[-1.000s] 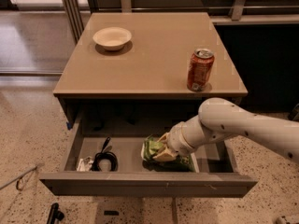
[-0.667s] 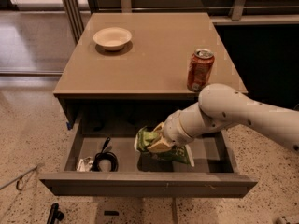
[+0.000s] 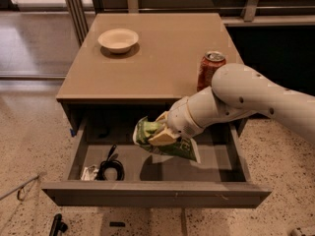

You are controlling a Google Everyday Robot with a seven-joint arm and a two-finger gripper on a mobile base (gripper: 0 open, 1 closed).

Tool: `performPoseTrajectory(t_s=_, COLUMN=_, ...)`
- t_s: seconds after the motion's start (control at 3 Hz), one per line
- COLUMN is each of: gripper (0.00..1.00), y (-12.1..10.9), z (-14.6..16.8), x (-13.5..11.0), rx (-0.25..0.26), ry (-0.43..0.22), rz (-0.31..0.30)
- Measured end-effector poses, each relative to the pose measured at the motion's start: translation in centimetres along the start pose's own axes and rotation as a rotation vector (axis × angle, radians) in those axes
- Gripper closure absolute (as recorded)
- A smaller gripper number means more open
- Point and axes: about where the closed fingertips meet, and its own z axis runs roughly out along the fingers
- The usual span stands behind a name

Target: Pick green jalapeno chip bag from top drawer and place on counter

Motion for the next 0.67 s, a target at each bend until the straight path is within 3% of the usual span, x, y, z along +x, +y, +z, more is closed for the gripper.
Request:
performPoseTrajectory(t_s=0.33, gripper=1.0, y=-0.5, z=-3.1, x=-3.5, rx=0.034, ry=-0.021, rz=0.003)
performPoseTrajectory(t_s=0.67, gripper=1.0, y=-2.9, z=-6.0, x=-9.2, rx=0.096, ry=-0.081, rz=-0.054)
